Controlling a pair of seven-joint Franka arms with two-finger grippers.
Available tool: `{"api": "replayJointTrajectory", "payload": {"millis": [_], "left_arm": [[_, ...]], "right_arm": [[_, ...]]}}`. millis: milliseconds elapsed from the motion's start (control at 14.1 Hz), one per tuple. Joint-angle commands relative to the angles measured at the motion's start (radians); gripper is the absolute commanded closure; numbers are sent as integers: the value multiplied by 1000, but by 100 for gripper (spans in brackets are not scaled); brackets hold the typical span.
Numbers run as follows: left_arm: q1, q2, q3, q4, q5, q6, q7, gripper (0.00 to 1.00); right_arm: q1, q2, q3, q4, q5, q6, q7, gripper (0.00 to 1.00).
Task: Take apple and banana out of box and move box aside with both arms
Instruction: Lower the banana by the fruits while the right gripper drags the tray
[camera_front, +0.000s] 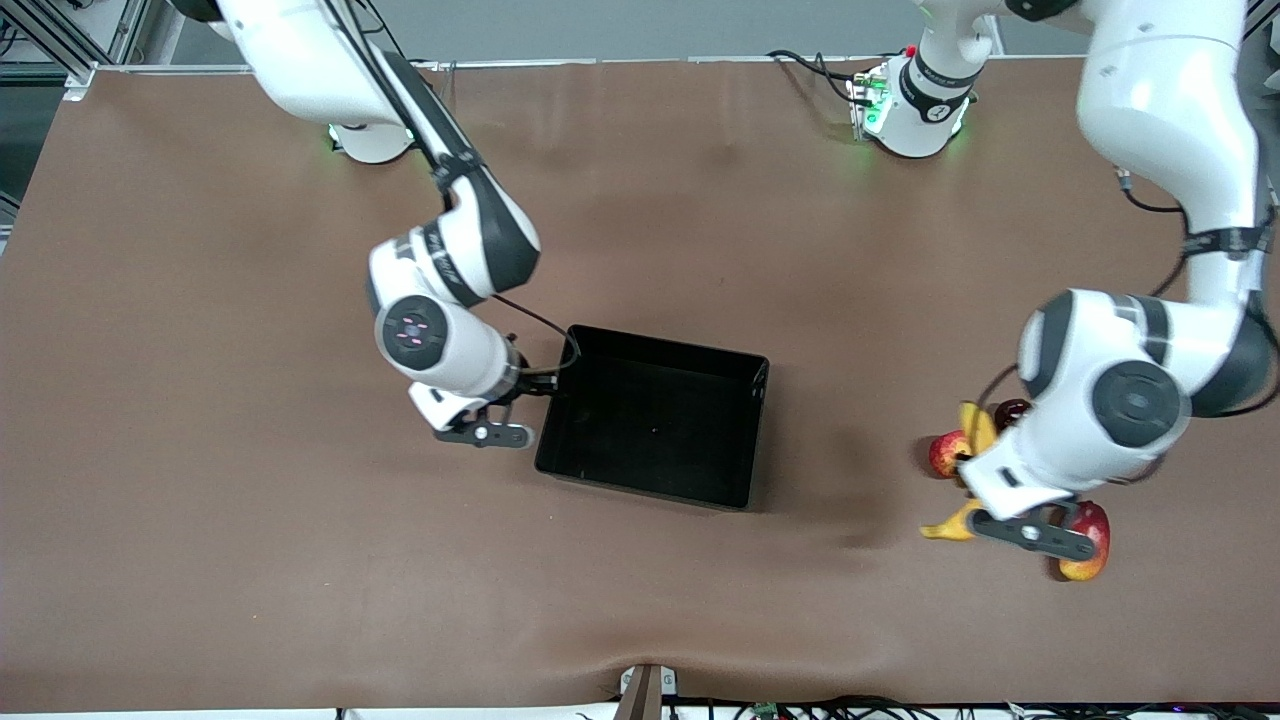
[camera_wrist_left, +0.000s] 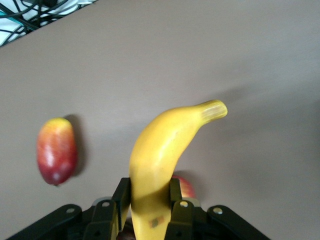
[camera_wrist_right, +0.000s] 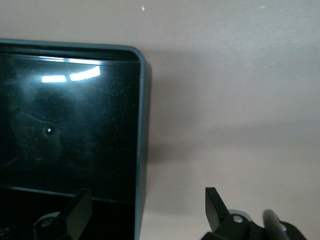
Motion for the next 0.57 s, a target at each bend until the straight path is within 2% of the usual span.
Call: {"api": "replayJointTrajectory", "payload": {"millis": [0,142,496], "left_arm": [[59,58,-7,3,18,101,147,100],[105,119,-8,8,4,176,263,100],[122,228,-7,16,0,368,297,100]], "right_arm": [[33,49,-13,12,-4,38,20,39],[38,65,-12,12,-12,67,20,99],[38,70,-12,12,-12,68,19,100]]}}
